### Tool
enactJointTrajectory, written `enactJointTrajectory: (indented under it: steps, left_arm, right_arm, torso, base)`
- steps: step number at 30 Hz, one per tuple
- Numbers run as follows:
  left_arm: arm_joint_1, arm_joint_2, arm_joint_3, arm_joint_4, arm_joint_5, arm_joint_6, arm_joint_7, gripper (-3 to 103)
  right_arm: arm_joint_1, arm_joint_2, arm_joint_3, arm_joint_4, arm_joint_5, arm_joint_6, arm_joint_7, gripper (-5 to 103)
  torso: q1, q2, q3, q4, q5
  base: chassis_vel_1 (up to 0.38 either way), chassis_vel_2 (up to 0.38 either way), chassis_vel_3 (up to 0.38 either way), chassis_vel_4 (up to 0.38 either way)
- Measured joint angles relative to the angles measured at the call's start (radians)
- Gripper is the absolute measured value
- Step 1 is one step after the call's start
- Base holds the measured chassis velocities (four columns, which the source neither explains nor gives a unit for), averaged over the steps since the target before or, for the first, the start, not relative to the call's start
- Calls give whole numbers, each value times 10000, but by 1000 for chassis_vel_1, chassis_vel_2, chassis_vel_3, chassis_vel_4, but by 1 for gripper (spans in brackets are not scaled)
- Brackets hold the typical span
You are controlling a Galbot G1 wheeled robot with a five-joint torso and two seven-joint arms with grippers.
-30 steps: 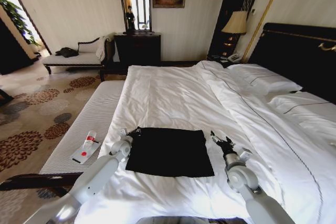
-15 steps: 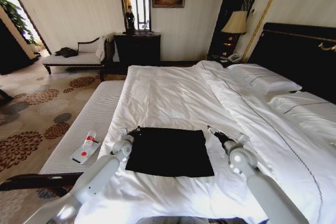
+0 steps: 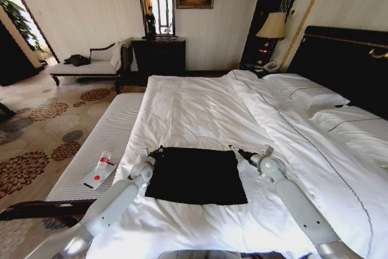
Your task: Fold the clothes on the bed.
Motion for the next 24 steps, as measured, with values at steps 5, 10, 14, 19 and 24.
enactJointTrajectory:
  steps: [5,10,14,19,24]
  left_arm:
    - [-77,1,104,3,-17,-10,-5,2]
    - [-77,-39,105,13,-13,-10,-7,2]
    - [-77,-65,110,23,-3,-15,-8,2]
    - [-87,-32,161,-18,-5,-18,-30,2]
    - [-97,45,154,-89,-23,-22,-39,2]
  right_arm:
    - [-11,114,-46,-42,126,-84,-96,96]
    - [-213,143,-155,147,-189,-30,-80,80]
    - [-296,173,-209,171,-396,111,-72,70]
    - [-329,167,-197,236,-411,244,-53,53]
    - [-356,114,-177,312,-481,419,-44,37]
  torso:
    - [-1,0,-1,0,-1]
    - [0,0,-1,0,-2]
    - [-1,0,-1,-1,-1]
    - [0,0,-1,0,-1]
    - [-1,0,-1,0,-1]
  base:
    - [0,0,0,0]
    - [0,0,0,0]
    - [0,0,0,0]
    - [0,0,0,0]
    - [0,0,0,0]
